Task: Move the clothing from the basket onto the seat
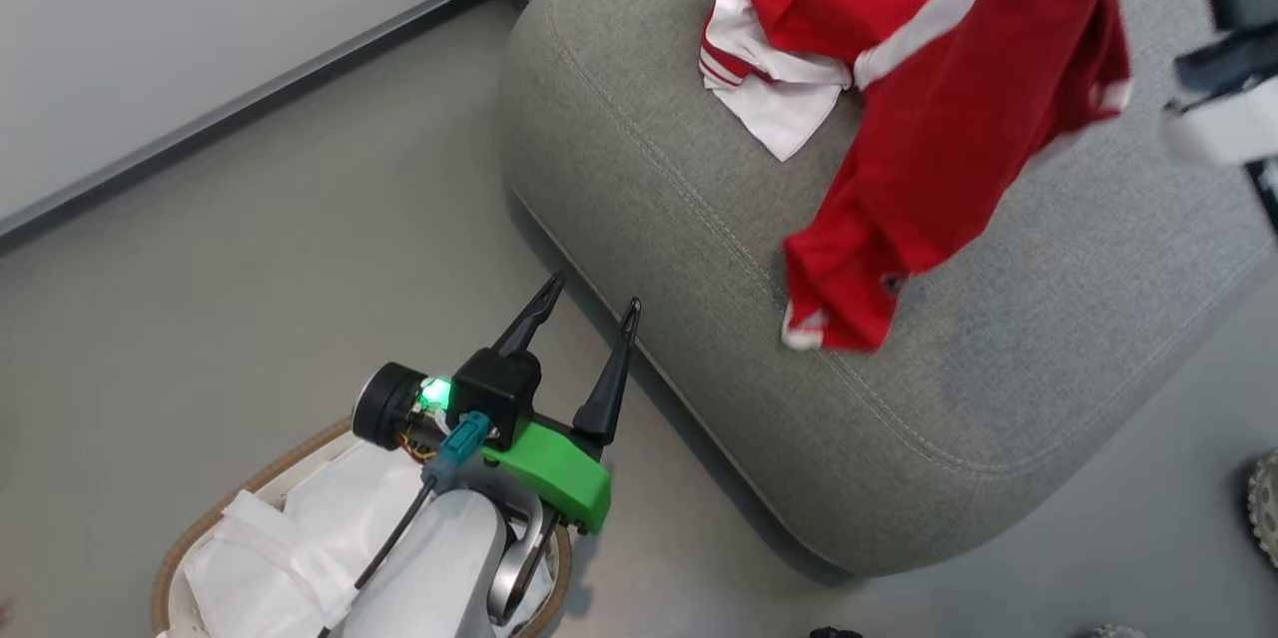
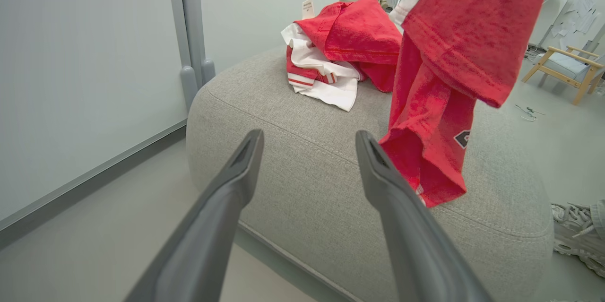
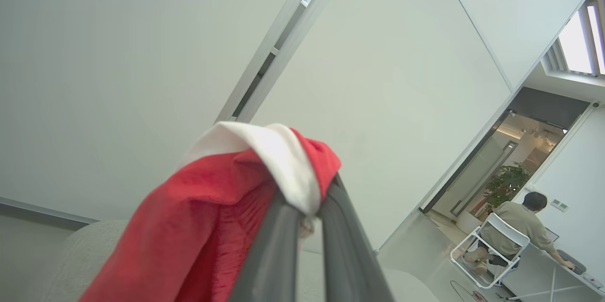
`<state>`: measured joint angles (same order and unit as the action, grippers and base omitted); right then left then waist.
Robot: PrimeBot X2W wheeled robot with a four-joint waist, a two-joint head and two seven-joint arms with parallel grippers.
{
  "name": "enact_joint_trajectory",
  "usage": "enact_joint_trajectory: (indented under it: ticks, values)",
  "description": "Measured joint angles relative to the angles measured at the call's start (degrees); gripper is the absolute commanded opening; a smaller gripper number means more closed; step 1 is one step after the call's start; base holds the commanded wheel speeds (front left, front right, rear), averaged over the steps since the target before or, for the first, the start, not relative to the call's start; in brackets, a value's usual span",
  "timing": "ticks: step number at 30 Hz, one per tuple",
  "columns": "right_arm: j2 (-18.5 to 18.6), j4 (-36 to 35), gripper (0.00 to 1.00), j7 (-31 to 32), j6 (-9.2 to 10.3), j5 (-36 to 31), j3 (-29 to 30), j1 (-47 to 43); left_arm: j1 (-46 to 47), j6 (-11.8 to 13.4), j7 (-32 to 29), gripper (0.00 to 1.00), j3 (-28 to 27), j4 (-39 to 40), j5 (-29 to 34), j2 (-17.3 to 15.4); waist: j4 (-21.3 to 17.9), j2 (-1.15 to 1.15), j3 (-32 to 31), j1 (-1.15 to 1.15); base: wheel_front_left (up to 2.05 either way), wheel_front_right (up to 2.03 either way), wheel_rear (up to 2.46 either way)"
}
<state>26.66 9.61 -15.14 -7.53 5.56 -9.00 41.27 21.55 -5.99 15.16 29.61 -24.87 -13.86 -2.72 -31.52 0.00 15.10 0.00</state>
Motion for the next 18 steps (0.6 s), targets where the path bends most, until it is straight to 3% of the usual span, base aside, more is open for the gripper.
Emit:
enact_joint_trajectory:
  ticks: [8,13,18]
  values:
    - [7.2,7.8,0.00,0.0,0.00,-4.8,4.5,18.5,2.6,-0.7,0.0,1.00,-0.4,0.1,3.2,0.0,0.9,0.00,5.6,0.00,0.00,0.00,0.00]
    - [7.5,13.1,0.00,0.0,0.00,-7.9,8.3,22.9,4.6,-1.1,0.0,1.00,1.4,0.4,4.4,0.0,3.3,0.00,8.5,0.01,0.00,0.00,0.00]
    - [3.9,18.9,0.00,0.0,0.00,-9.2,11.6,19.6,6.7,-1.3,0.0,1.00,3.4,0.4,4.4,0.0,6.7,0.00,11.2,0.01,0.00,0.00,0.00]
